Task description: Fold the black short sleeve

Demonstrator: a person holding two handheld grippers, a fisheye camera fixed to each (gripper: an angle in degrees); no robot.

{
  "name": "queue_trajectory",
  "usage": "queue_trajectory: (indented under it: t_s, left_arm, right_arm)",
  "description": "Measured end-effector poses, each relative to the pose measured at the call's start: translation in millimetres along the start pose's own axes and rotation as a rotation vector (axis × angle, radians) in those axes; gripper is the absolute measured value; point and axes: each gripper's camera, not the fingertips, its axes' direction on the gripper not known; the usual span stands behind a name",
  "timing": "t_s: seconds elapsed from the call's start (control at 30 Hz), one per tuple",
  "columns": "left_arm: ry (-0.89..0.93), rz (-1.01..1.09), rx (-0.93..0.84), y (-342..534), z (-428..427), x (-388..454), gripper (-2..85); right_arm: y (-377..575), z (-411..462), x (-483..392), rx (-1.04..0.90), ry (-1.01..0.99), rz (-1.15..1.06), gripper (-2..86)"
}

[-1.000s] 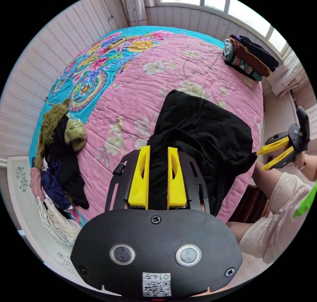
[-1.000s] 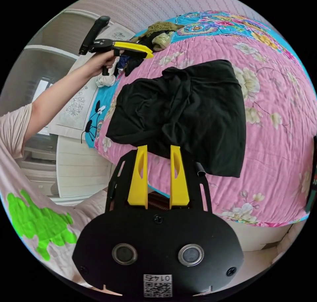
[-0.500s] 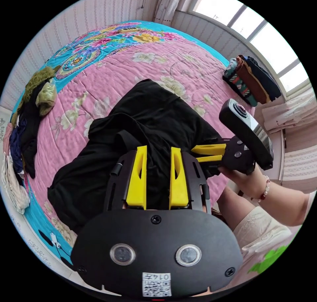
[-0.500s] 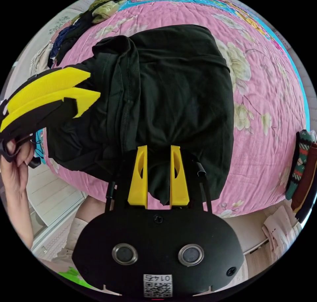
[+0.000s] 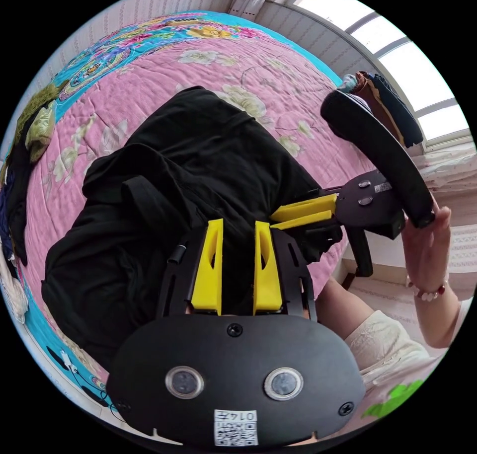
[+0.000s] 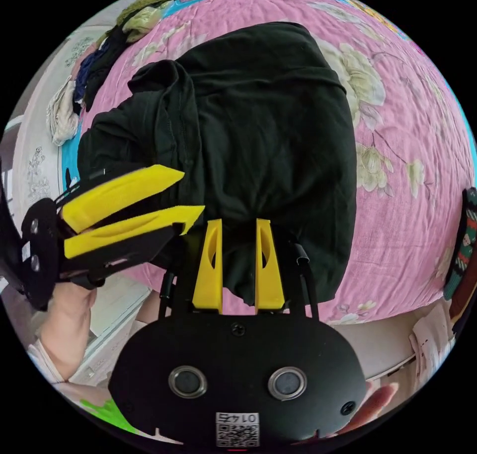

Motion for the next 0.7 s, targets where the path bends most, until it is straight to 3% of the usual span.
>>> queue_trajectory:
  t_s: [0.2, 0.3, 0.7]
  left_arm:
    - [0.025, -0.006, -0.021, 2.4, 7.3, -12.6, 10.0]
    - [0.03, -0.01, -0.02, 6.0, 9.7, -16.2, 10.3]
    - [0.037, -0.015, -0.02, 7.1, 18.8, -24.6, 10.4]
  right_arm:
    - [-1.0, -3.9, -38.6, 0.002, 0.125, -0.14, 10.1]
    - [10.9, -6.6, -49.8, 0.093, 0.144, -0.099, 10.1]
    - [20.6, -11.6, -92.6, 0.137, 0.23, -0.102, 10.2]
